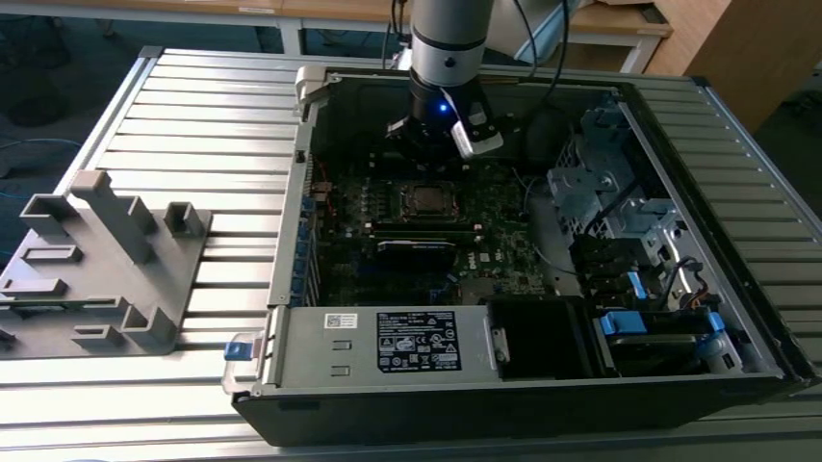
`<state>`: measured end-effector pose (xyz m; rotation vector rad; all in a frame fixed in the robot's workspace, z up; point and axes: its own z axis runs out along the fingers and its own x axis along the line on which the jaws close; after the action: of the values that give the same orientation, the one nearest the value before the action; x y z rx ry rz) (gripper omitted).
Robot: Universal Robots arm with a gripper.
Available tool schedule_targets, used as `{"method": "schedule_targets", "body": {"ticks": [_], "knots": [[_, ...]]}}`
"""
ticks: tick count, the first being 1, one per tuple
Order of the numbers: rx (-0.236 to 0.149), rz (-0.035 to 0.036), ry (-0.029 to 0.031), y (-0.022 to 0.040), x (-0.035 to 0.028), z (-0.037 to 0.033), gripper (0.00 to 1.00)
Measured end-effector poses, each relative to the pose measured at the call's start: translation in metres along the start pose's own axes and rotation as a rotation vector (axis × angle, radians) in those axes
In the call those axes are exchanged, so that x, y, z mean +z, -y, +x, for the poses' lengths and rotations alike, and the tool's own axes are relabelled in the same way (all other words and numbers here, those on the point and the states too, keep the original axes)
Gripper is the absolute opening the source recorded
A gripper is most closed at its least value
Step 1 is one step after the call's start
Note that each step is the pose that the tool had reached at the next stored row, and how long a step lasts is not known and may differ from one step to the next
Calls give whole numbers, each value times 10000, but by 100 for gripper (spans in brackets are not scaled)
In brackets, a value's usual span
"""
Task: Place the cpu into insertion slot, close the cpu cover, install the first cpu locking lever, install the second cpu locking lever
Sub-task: 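Install the first cpu locking lever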
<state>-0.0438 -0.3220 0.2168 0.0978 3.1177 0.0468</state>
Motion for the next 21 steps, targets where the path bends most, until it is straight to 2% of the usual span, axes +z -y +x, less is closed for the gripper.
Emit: {"method": "schedule_targets", "body": {"ticks": [8, 21], "knots": [[14, 0, 1, 121, 0, -7, 10], [36, 33, 2, 127, -24, -18, 10]]}}
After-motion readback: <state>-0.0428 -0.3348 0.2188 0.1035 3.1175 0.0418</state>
